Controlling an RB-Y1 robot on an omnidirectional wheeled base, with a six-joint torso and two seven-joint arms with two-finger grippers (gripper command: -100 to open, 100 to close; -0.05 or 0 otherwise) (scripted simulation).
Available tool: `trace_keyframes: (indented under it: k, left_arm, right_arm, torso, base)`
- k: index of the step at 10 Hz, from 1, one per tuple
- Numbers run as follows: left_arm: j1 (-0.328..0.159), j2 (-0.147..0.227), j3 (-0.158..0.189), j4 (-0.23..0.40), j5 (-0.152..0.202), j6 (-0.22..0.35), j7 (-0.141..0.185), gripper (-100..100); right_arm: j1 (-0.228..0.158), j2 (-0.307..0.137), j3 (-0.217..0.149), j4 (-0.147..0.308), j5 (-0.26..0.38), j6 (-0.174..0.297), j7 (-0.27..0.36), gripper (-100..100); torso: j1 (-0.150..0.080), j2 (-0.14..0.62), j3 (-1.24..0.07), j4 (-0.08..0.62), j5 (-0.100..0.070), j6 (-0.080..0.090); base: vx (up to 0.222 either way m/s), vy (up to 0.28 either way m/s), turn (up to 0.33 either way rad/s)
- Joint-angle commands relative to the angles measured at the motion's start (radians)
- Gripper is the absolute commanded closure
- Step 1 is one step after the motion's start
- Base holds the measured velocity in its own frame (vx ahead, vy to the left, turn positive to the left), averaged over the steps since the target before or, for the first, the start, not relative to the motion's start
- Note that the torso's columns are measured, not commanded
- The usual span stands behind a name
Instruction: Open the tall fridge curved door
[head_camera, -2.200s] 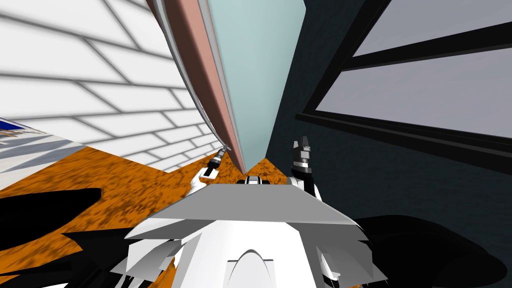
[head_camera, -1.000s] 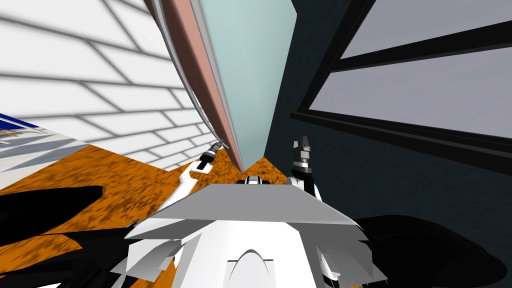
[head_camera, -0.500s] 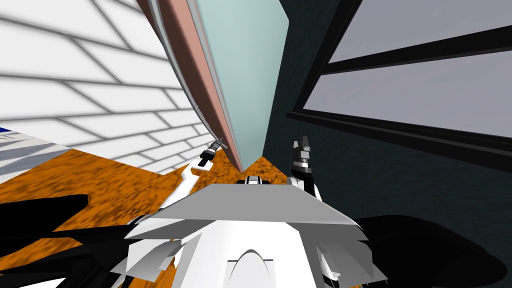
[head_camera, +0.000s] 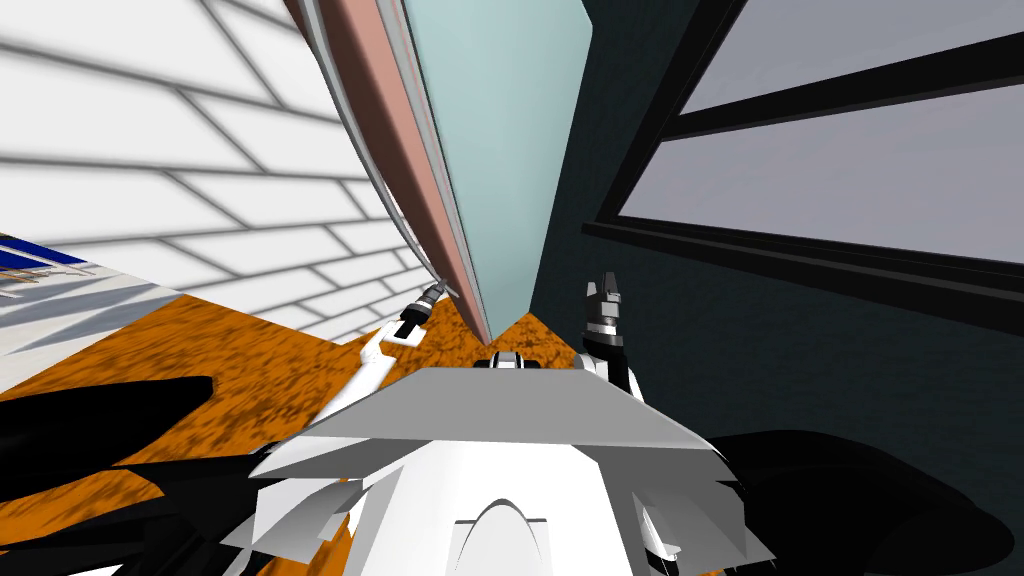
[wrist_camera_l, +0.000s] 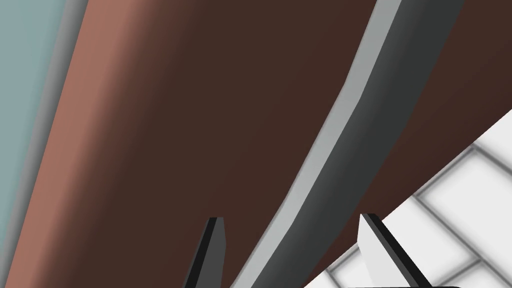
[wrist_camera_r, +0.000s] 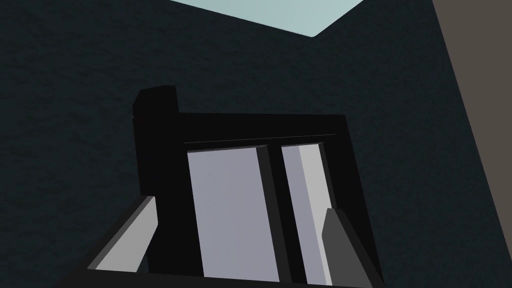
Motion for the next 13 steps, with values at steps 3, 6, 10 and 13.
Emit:
trace_keyframes:
  k: [3, 6, 10, 13]
  left_arm:
    - [0.015, 0.040, -0.029, -0.031, 0.009, -0.025, 0.022, 100]
    - [0.033, 0.074, -0.062, -0.060, 0.016, -0.050, 0.042, 100]
    - [0.061, 0.125, -0.112, -0.104, 0.028, -0.088, 0.072, 100]
    - [0.080, 0.159, -0.145, -0.133, 0.035, -0.113, 0.092, 100]
  right_arm:
    - [0.000, 0.000, 0.000, 0.000, 0.000, 0.000, 0.000, 0]
    - [0.000, 0.000, 0.000, 0.000, 0.000, 0.000, 0.000, 0]
    - [0.000, 0.000, 0.000, 0.000, 0.000, 0.000, 0.000, 0]
    - [0.000, 0.000, 0.000, 0.000, 0.000, 0.000, 0.000, 0]
  torso:
    - [-0.005, -0.012, -0.008, 0.001, -0.004, 0.003]
    - [-0.005, -0.011, -0.008, 0.002, -0.004, 0.004]
    - [-0.009, -0.016, -0.010, 0.001, -0.005, 0.006]
    - [-0.013, -0.009, -0.007, 0.001, -0.005, 0.004]
  base:
    - [-0.092, 0.248, -0.045]
    - [-0.097, 0.311, -0.068]
    - [-0.092, 0.330, -0.062]
    - [-0.081, 0.313, -0.070]
